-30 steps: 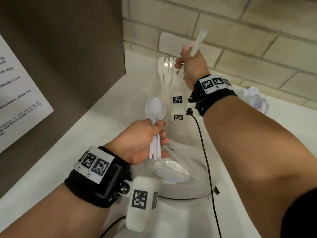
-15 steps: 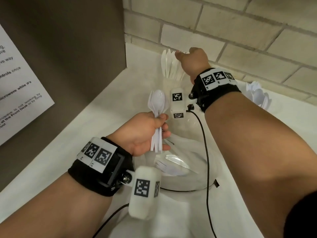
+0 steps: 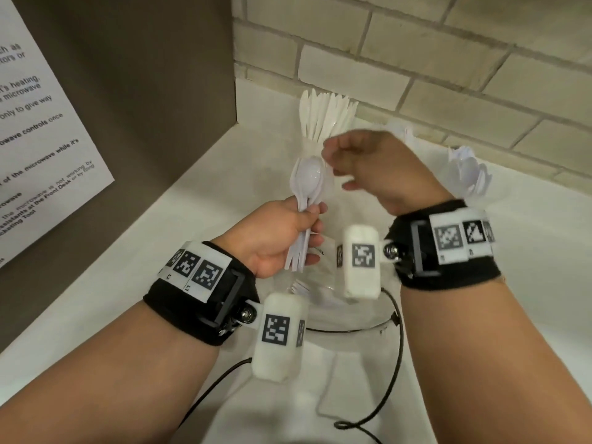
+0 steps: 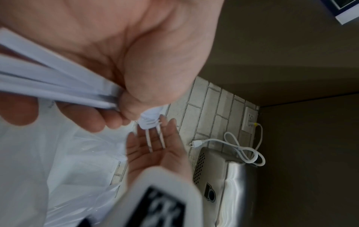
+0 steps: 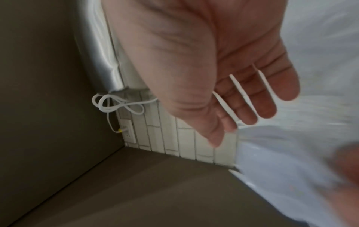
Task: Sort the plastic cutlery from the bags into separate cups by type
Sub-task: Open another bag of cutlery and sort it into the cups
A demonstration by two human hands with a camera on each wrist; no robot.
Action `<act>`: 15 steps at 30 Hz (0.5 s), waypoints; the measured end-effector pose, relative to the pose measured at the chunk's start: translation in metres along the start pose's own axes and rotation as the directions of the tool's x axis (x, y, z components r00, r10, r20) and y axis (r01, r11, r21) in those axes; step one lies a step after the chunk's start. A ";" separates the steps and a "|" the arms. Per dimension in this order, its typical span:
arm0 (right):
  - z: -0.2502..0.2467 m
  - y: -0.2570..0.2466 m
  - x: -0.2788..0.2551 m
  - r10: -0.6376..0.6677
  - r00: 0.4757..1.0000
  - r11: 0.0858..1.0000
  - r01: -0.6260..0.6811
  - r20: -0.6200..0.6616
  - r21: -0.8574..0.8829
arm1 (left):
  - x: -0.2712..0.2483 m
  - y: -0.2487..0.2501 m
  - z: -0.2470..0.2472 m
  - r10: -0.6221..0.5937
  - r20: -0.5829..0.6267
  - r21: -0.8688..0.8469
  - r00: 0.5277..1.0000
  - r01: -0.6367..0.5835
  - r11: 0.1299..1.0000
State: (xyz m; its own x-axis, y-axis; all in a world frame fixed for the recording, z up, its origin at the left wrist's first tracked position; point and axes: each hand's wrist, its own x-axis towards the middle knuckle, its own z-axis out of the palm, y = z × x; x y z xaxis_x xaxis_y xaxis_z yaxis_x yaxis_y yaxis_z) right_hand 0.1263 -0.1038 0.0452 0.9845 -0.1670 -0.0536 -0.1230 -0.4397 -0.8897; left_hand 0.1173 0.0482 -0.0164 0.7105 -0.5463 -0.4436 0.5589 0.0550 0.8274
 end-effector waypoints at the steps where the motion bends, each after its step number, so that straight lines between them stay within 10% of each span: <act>1: 0.001 0.006 -0.008 0.034 0.999 0.999 -0.034 0.012 0.000 | -0.001 -0.001 0.001 0.013 0.000 0.022 1.000 -0.013 1.000; 15: 0.005 0.029 -0.035 0.086 0.960 0.940 0.011 -0.266 0.340 | -0.007 -0.006 0.001 0.086 0.075 0.099 0.994 -0.093 0.991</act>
State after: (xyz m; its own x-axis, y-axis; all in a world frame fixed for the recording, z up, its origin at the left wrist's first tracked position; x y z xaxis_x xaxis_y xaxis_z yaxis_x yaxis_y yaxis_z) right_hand 0.0892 -0.1061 0.0187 0.9013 -0.4331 -0.0068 -0.0628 -0.1151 -0.9914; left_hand 0.1087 0.0512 -0.0183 0.7217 -0.6006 -0.3441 0.4456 0.0226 0.8950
